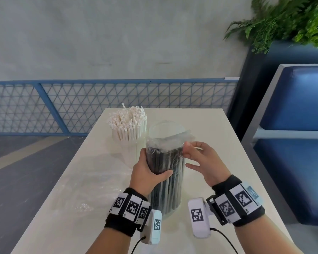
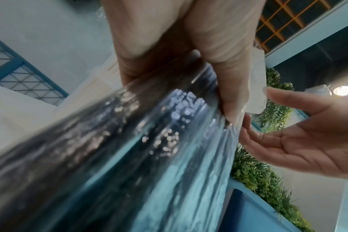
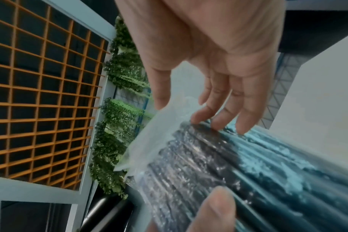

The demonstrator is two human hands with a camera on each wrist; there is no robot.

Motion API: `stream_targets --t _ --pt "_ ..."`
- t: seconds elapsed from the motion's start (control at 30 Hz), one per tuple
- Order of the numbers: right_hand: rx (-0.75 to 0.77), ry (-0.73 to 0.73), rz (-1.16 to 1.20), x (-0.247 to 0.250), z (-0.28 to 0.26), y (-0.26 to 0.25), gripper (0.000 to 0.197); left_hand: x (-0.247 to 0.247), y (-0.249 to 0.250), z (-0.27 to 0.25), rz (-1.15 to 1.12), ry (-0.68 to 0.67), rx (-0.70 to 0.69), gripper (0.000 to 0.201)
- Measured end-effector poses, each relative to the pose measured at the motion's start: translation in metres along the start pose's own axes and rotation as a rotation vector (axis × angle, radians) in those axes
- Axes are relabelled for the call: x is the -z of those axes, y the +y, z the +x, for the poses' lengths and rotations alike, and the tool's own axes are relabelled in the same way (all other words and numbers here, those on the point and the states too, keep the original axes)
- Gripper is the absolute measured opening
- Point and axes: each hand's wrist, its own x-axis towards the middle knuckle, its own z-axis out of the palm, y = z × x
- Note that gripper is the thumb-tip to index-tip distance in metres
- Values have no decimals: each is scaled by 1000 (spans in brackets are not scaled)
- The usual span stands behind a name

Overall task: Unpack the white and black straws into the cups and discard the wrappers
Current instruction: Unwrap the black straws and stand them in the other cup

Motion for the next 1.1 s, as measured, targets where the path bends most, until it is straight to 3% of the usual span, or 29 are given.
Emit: stream_targets --t 0.1,0.2,0.37,0.47,0.63,0.73,0.8,0.87,0.97,1.1 --pt "74 -81 -60 -5 -5 -5 20 0 0 0 16 -25 -11 66" --pt "274 -136 -113 -7 -6 -15 17 2 4 -1 19 -62 -30 66" --pt "680 10 -825 -9 4 -31 19 15 19 0 -9 -78 -89 66" --pt "760 35 -904 -12 10 -42 32 32 27 6 -42 -81 -125 63" --pt "750 6 -849 -34 16 -63 16 65 23 20 -67 -112 -191 70" --pt "710 -95 -1002 -52 20 -64 59 82 6 28 -86 -146 -174 77" --pt "709 -150 -1080 -66 22 -62 77 90 -6 31 -78 -156 -147 79" --pt "722 -182 -1012 -77 23 -59 68 95 -19 32 -89 -146 -118 72" --pt "728 -215 -1070 -93 26 -55 32 103 -38 35 -120 -138 -84 70" --pt "683 -288 -1438 -112 31 -47 36 105 -57 37 -130 -161 -59 75"
